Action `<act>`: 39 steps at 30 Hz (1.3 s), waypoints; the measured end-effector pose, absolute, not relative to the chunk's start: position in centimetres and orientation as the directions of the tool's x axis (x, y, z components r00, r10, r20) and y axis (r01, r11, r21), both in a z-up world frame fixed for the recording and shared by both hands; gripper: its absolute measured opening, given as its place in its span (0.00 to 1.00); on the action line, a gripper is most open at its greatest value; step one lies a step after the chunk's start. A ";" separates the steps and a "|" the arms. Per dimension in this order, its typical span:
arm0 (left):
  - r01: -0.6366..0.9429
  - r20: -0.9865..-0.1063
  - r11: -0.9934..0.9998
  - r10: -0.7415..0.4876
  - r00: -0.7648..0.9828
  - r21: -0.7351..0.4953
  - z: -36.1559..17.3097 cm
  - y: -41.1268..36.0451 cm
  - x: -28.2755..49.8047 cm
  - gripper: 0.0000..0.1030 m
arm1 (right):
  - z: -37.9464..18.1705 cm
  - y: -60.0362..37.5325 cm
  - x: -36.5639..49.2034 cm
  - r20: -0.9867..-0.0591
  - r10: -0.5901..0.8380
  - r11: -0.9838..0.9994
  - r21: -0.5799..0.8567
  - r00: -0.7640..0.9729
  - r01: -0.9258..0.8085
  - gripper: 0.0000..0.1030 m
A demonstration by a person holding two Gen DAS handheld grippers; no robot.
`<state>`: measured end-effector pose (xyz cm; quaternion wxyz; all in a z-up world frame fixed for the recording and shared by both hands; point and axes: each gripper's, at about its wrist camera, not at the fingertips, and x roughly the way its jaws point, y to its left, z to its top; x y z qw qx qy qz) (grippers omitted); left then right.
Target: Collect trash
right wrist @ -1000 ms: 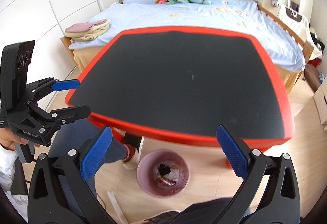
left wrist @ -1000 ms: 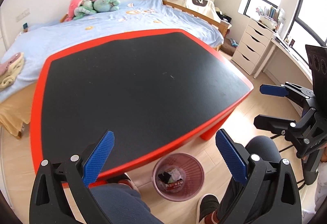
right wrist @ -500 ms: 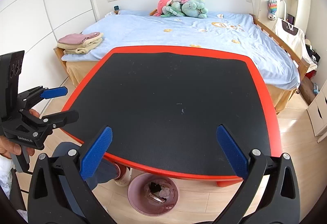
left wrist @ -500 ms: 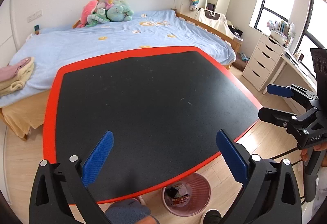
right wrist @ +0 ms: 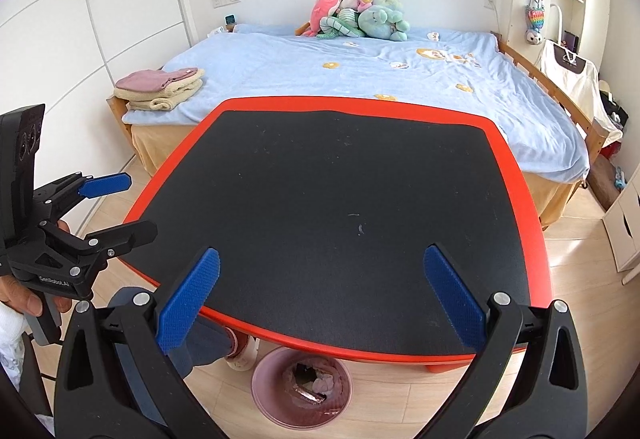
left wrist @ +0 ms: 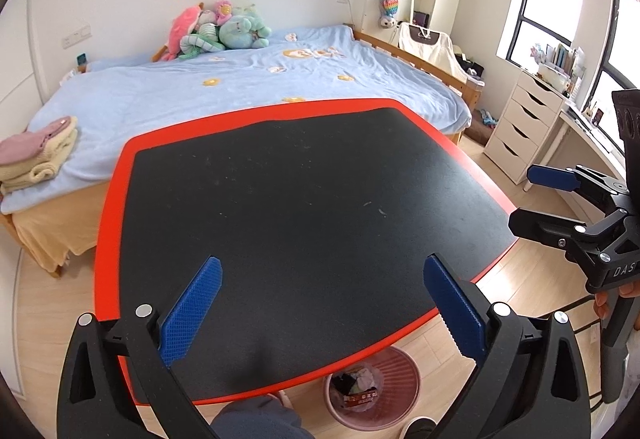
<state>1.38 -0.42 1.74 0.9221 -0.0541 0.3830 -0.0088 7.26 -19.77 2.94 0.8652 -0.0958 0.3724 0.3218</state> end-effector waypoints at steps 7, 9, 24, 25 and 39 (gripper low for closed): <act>-0.032 -0.704 0.993 -0.055 0.708 -0.110 1.9 -0.4 1.5 0.94 | 3.0 -19.8 7.0 -0.707 0.480 0.777 0.068 0.520 -0.626 0.97; -0.031 -0.704 0.993 -0.057 0.708 -0.111 1.9 -0.4 1.5 0.94 | 3.0 -19.8 7.0 -0.706 0.481 0.777 0.070 0.519 -0.625 0.97; -0.027 -0.706 0.994 -0.060 0.706 -0.111 1.9 -0.5 1.4 0.94 | 3.0 -19.9 7.1 -0.708 0.481 0.776 0.070 0.516 -0.627 0.97; -0.027 -0.706 0.993 -0.059 0.706 -0.111 1.9 -0.6 1.4 0.94 | 3.0 -19.9 7.2 -0.709 0.481 0.775 0.070 0.515 -0.628 0.97; -0.024 -0.708 0.993 -0.065 0.704 -0.116 1.8 -0.7 1.5 0.94 | 2.9 -19.8 7.4 -0.712 0.478 0.777 0.070 0.514 -0.625 0.97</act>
